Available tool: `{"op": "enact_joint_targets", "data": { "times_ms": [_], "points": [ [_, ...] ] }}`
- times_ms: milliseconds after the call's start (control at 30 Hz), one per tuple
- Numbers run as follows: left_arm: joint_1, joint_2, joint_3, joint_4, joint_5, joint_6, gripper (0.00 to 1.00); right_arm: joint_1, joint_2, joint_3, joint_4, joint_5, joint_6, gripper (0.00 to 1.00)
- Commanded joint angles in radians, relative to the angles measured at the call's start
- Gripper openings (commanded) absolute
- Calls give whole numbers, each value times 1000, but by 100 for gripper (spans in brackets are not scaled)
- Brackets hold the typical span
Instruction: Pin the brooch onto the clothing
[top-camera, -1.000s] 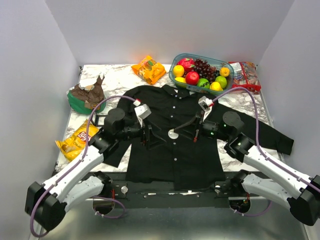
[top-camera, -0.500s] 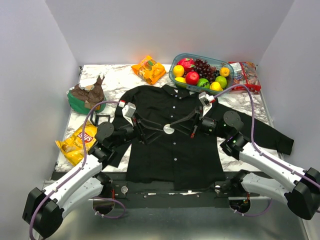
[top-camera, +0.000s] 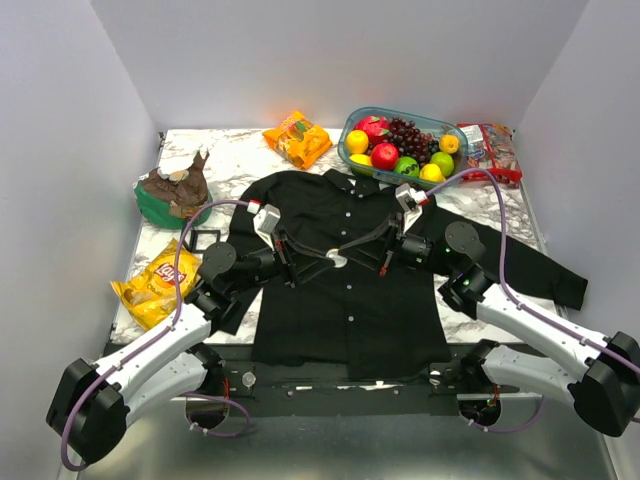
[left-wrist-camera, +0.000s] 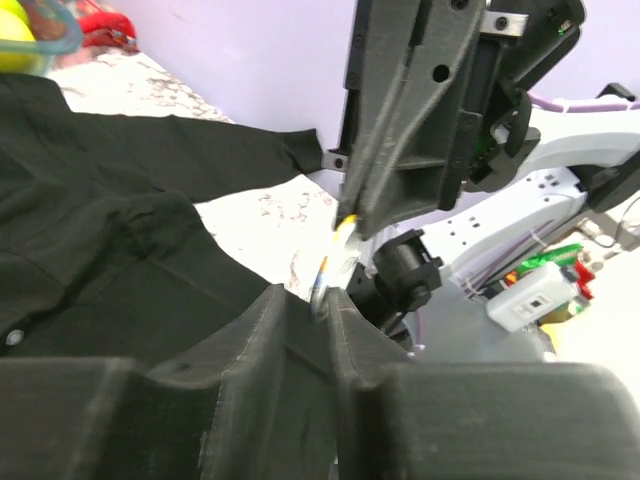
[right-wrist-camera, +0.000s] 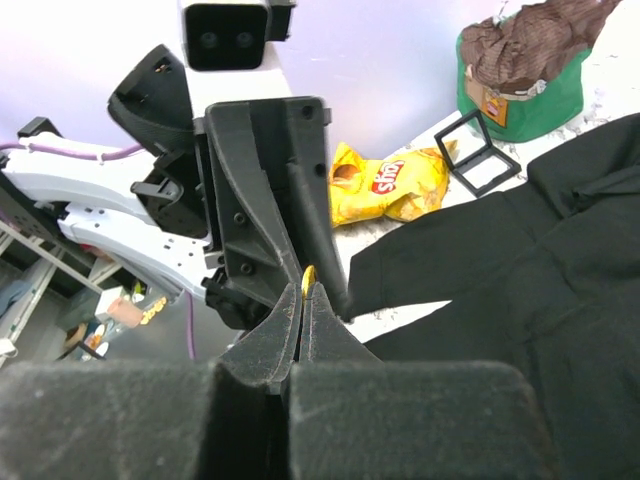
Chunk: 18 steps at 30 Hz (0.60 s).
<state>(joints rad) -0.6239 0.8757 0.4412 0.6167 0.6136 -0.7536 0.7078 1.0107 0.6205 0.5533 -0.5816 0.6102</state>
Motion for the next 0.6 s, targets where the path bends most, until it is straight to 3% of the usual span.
{"op": "enact_joint_targets", "data": {
  "times_ms": [0, 100, 233, 333, 567],
  "points": [
    [-16, 12, 16, 31, 21, 10, 13, 10, 5, 21, 42, -9, -1, 1],
    [-14, 14, 19, 29, 34, 14, 0, 10, 2, 27, 10, 5, -13, 1],
    [-16, 31, 86, -82, 77, 81, 0, 10, -20, 36, -82, 23, -50, 19],
    [-11, 65, 160, -224, 110, 143, 0, 12, -38, 42, -154, 32, -93, 26],
    [7, 143, 258, -351, 192, 237, 0, 13, -66, 13, -187, 37, -121, 34]
  ]
}}
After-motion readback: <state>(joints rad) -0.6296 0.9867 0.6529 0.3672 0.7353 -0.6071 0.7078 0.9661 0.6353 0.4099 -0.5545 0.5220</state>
